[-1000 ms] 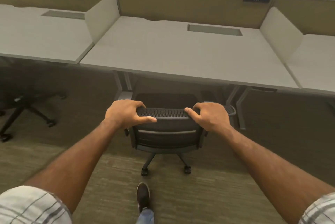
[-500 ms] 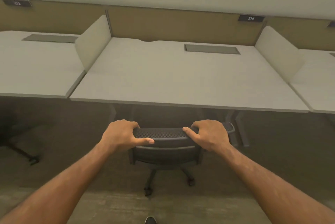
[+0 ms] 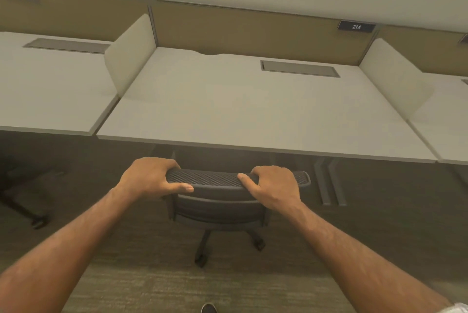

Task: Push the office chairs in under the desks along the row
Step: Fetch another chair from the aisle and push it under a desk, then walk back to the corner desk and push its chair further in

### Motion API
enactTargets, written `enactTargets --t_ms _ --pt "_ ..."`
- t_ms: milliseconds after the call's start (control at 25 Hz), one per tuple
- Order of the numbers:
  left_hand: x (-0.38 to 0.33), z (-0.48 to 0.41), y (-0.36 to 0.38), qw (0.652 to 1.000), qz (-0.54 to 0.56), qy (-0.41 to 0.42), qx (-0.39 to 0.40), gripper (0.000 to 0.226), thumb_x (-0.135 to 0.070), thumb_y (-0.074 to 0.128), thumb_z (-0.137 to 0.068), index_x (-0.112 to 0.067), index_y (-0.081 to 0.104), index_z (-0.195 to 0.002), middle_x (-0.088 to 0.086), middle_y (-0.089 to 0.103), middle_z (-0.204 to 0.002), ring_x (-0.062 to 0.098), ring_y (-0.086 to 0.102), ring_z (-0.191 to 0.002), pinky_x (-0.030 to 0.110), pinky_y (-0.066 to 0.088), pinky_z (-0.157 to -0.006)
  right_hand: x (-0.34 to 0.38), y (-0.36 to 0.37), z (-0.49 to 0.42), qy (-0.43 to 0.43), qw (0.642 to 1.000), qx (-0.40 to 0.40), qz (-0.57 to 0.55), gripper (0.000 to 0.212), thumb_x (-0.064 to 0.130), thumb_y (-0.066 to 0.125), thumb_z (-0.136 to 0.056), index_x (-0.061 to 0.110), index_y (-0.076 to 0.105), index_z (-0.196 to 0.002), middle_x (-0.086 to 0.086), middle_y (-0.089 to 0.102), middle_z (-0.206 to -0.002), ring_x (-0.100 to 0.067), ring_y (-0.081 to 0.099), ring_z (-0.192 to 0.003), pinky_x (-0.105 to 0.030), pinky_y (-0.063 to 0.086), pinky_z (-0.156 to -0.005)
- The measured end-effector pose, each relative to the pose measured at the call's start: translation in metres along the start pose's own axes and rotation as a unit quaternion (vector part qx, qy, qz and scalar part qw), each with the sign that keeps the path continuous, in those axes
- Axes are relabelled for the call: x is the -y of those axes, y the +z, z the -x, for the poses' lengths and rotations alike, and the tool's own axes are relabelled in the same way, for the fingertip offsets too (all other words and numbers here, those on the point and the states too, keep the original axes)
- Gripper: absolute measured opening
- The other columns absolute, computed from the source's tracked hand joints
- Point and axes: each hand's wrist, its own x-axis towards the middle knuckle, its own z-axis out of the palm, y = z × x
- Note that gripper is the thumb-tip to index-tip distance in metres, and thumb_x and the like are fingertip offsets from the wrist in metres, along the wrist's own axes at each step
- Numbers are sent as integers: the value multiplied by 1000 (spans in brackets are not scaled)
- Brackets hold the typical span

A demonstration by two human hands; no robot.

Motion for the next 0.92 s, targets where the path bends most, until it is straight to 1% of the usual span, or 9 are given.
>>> enactTargets --t_ms 200,360,440,520,680,760,800,880,920 --pt "0 8 4 998 -16 17 -65 101 -103 22 -67 -31 67 -122 -13 72 -105 13 65 -95 35 50 -78 2 4 0 13 1000 -2 -2 81 82 16 -87 25 73 -91 8 69 -72 -10 63 -66 -34 56 -70" --pt "-16 25 9 994 -13 -15 -103 106 -98 16 -74 -23 61 -134 -3 68 -126 20 61 -117 44 45 -104 -3 4 9 5 1000 -20 -15 68 74 25 -93 25 72 -94 8 68 -75 -11 62 -68 -33 54 -70" --pt "-26 39 12 994 -9 -35 -101 104 -93 15 -79 -22 51 -144 2 57 -145 22 48 -136 47 29 -119 -4 1 12 -11 999 -26 -24 59 67 32 -98 23 72 -100 6 71 -83 -13 63 -73 -32 48 -70" --pt "-33 57 13 994 -14 -56 -88 101 -89 16 -82 -22 36 -155 2 36 -162 21 28 -151 47 15 -126 -5 -3 15 -22 998 -32 -42 54 61 38 -101 20 71 -109 1 74 -95 -18 66 -84 -35 46 -76" --pt "-32 111 11 990 -58 -93 -91 101 -88 11 -82 -24 22 -159 2 19 -169 20 14 -156 48 10 -126 8 2 18 -62 994 -38 -75 59 63 43 -98 17 61 -131 -4 69 -123 -22 61 -113 -43 43 -102" --pt "-21 143 11 985 -73 -126 -97 101 -88 10 -82 -25 19 -160 2 14 -170 20 9 -157 49 9 -127 28 7 21 -97 992 -25 -75 66 65 42 -97 17 51 -142 -6 55 -143 -24 47 -133 -47 29 -116" --pt "-13 159 9 981 -77 -144 -100 101 -88 11 -82 -25 18 -161 2 12 -170 19 7 -157 49 8 -127 43 8 23 -114 991 -21 -63 70 66 41 -96 19 44 -148 -7 44 -154 -25 36 -143 -50 16 -122" --pt "9 190 4 973 -92 -174 -119 101 -88 11 -82 -25 19 -161 2 11 -171 19 5 -157 50 7 -127 81 10 24 -154 987 -27 -46 78 69 40 -95 23 29 -156 -4 19 -167 -25 11 -154 -51 -9 -122" --pt "22 205 2 968 -100 -185 -135 102 -89 11 -82 -25 21 -161 3 11 -171 19 5 -157 50 7 -127 102 11 25 -176 983 -31 -42 81 72 38 -94 25 23 -158 -3 9 -170 -25 2 -156 -50 -17 -119"
